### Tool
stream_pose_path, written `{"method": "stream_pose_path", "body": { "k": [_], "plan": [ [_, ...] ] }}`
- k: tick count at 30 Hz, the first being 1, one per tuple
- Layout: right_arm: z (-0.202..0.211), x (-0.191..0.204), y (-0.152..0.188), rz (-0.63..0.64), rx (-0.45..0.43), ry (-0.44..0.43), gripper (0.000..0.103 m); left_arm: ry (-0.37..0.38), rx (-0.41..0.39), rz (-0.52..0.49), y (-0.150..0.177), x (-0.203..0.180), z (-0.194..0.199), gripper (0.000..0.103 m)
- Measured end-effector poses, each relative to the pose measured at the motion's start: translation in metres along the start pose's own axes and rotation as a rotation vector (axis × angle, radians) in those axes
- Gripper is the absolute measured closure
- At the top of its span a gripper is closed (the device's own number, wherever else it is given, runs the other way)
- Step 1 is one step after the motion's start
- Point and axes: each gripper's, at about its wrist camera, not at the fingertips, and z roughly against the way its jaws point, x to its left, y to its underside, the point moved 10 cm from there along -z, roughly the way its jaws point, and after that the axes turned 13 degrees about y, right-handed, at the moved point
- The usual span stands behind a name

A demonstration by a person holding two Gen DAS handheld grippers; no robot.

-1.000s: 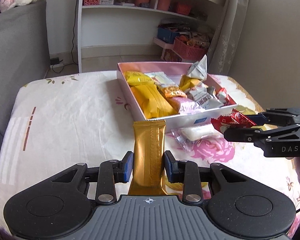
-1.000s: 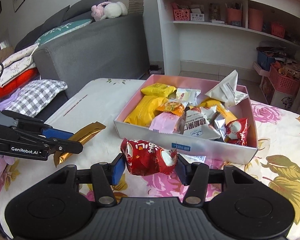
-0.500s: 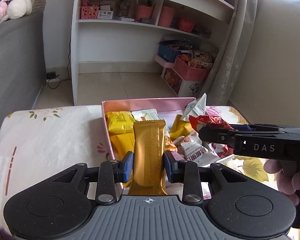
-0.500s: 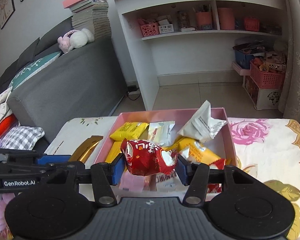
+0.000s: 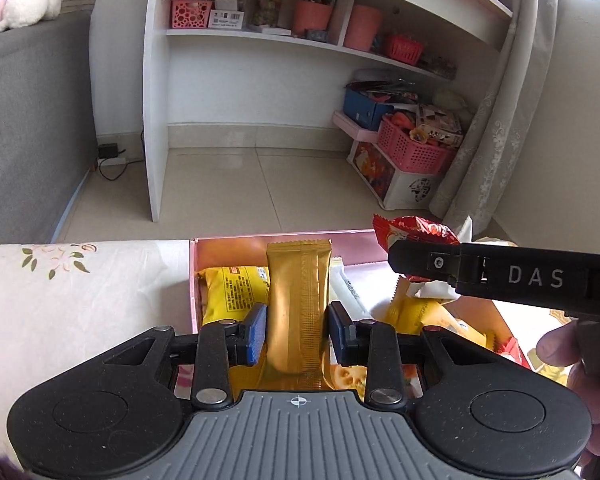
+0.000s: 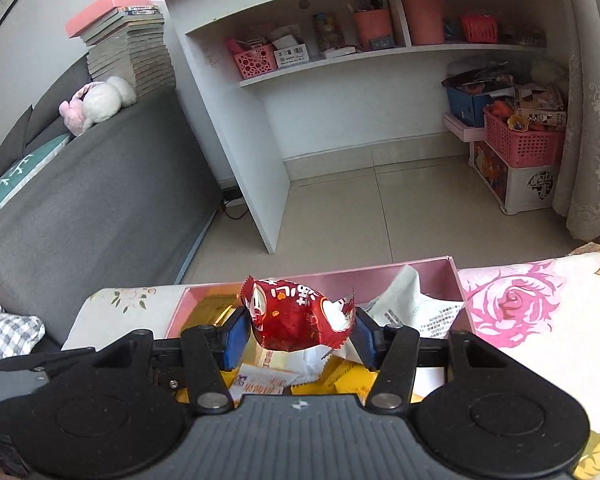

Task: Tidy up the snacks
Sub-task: 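Carry the gold bar and red candy bag into the box and release both, then withdraw both grippers and move toward the white rice cake and wafer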

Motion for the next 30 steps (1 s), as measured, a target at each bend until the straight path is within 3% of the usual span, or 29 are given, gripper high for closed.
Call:
{"method": "stream_pose_path", "body": {
  "k": [7,9,11,14,19,30],
  "plan": [
    [-0.001,-0.002,-0.001,-0.016,0.007,0.001,0.051,-0.002,-0.012,0.008,-0.001,0.002,-0.004,0.070],
    [0.000,-0.003,-0.003,-0.028,0.003,0.002,0.043,0.009,0.000,0.010,-0.001,0.000,-0.006,0.067],
    [0.003,-0.005,-0.005,-0.039,-0.005,0.008,0.032,0.015,0.008,0.004,0.000,-0.002,-0.006,0.044],
    [0.008,-0.006,-0.007,-0.045,-0.014,0.005,0.025,0.008,-0.016,-0.036,-0.002,-0.009,0.001,0.025],
    [0.020,-0.012,-0.009,-0.074,-0.030,0.023,0.008,-0.004,-0.025,-0.050,-0.002,-0.016,0.014,0.007],
    [0.069,-0.035,-0.002,-0.114,-0.065,0.065,0.006,-0.082,-0.071,-0.087,0.013,-0.033,0.071,0.001]
  ]
}}
